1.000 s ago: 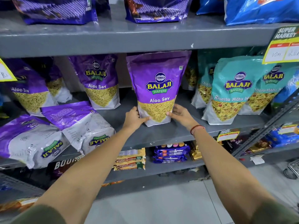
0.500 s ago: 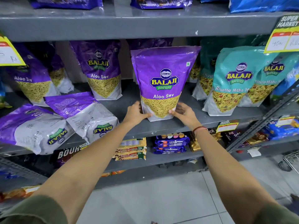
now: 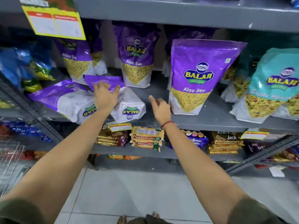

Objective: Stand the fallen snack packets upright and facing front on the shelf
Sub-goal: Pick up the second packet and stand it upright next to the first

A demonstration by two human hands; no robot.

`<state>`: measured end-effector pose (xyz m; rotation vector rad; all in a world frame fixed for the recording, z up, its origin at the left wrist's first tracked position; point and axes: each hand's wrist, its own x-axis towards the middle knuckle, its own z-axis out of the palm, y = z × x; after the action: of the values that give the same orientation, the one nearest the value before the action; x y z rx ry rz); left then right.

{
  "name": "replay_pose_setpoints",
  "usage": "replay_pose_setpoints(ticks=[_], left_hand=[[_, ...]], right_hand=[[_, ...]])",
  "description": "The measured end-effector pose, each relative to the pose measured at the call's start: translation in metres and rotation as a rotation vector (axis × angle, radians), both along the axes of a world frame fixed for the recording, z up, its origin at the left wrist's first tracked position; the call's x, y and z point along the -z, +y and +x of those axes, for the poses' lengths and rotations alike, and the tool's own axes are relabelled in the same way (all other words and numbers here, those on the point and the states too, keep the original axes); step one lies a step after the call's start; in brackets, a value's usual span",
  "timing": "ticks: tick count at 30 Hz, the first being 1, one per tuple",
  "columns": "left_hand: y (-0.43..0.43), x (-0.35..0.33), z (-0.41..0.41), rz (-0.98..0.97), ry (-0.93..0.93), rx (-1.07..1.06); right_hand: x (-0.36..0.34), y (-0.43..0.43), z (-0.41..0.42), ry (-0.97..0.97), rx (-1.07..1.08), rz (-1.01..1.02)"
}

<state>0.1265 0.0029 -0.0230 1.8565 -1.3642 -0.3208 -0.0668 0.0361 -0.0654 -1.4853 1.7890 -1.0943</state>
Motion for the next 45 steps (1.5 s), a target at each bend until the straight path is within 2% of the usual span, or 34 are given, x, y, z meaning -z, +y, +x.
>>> replay_pose_setpoints(ticks=[3, 5, 8, 10, 12, 15, 18, 20, 22, 24, 25, 27, 32, 39, 45], left_hand=[[0.015, 0.011, 0.018, 0.204, 0.105, -0.099], [0.023, 0.018, 0.023, 0.277, 0.281, -0.063], [0.038, 0.014, 0.016, 0.512, 0.740, -0.001], [0.041, 0.008, 0.006, 0.666, 1.101, 0.211], [0.039, 0.001, 0.003, 0.689, 1.242, 0.340], [0.036, -0.007, 0.010, 0.690, 1.222, 0.270], [0.035, -0.006, 0.026, 0.642, 1.302, 0.209], [0.039, -0.006, 0.033, 0.635, 1.333, 0.241], [0.046, -0.004, 0.038, 0.650, 1.328, 0.296], [0.054, -0.001, 0.043, 0.678, 1.280, 0.342], [0.057, 0.001, 0.046, 0.693, 1.245, 0.358], [0.062, 0.003, 0.052, 0.706, 1.210, 0.387], [0.052, -0.008, 0.055, 0.726, 1.250, 0.427], [0.029, -0.028, 0.036, 0.534, 1.403, 0.530], [0.018, -0.021, 0.038, 0.337, 1.280, 0.574]], right_hand=[[-0.004, -0.016, 0.017, -0.134, -0.085, 0.284], [-0.007, -0.020, 0.026, -0.230, -0.140, 0.391], [-0.014, -0.021, 0.042, -0.269, -0.170, 0.438], [-0.019, -0.022, 0.049, -0.361, -0.162, 0.467], [-0.023, -0.025, 0.050, -0.445, -0.169, 0.507], [-0.025, -0.034, 0.043, -0.552, -0.092, 0.443], [-0.029, -0.041, 0.033, -0.610, 0.005, 0.382], [-0.026, -0.042, 0.030, -0.629, -0.071, 0.548], [-0.024, -0.041, 0.031, -0.642, -0.234, 0.740], [-0.027, -0.041, 0.039, -0.787, -0.407, 0.846], [-0.030, -0.043, 0.044, -0.825, -0.443, 0.836], [-0.039, -0.046, 0.056, -0.734, -0.481, 0.785], [-0.050, -0.052, 0.051, -0.696, -0.554, 0.640], [-0.071, -0.052, 0.023, -0.685, -0.590, 0.458], [-0.076, -0.054, 0.012, -0.506, -0.642, 0.338]])
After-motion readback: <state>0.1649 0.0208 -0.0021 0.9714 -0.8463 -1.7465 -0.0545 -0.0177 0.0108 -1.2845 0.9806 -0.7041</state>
